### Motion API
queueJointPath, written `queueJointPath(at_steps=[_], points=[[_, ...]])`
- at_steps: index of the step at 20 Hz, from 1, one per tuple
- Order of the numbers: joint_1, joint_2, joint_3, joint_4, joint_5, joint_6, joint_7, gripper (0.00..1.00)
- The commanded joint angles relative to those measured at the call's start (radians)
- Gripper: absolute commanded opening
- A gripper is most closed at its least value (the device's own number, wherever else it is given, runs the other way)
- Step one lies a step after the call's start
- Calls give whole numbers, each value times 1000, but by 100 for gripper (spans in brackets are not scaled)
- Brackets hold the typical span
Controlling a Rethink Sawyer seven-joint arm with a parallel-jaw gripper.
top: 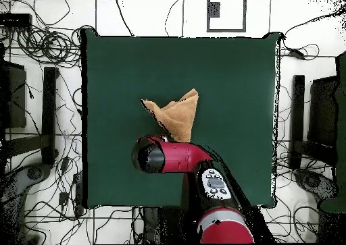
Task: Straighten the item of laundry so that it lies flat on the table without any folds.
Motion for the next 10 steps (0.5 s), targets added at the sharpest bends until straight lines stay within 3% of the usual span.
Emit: queueJointPath(at_steps=[1, 10], points=[[20, 9, 40, -40, -7, -55, 146, 100], [10, -31, 50, -20, -3, -20, 137, 100]])
